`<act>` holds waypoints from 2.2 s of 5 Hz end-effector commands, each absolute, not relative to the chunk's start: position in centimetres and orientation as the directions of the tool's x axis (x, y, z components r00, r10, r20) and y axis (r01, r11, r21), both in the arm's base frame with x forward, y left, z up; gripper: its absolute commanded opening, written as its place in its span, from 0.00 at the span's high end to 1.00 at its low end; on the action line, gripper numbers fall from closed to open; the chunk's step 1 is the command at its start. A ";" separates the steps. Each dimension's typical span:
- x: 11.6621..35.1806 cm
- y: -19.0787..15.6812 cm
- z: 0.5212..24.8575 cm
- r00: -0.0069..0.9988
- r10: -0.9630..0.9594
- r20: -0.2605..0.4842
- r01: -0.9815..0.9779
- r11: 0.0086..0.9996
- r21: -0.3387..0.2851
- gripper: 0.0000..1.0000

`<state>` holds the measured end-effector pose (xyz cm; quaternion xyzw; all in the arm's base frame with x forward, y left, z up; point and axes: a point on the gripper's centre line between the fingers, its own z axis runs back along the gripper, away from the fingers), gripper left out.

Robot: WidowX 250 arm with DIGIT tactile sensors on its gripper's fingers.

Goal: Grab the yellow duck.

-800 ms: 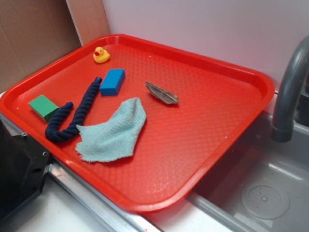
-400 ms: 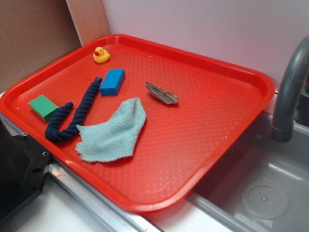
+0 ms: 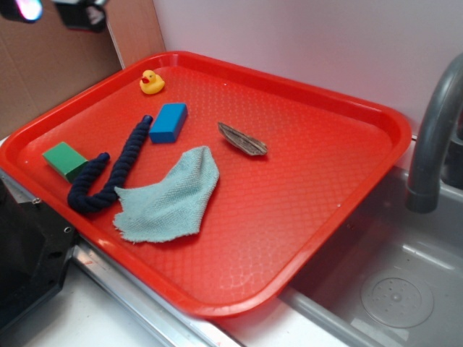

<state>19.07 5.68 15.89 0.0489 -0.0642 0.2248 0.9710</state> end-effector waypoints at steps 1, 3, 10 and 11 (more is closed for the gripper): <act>24.3 9.4 13.3 0.776 0.544 0.319 -0.568 0.823 -0.021 0.00; 26.3 13.5 9.1 0.684 0.645 0.339 -0.679 0.734 -0.028 0.00; 24.0 10.8 7.3 0.812 0.529 0.248 -0.549 0.836 0.017 1.00; 19.1 6.0 12.3 0.863 0.434 0.260 -0.459 0.888 0.038 1.00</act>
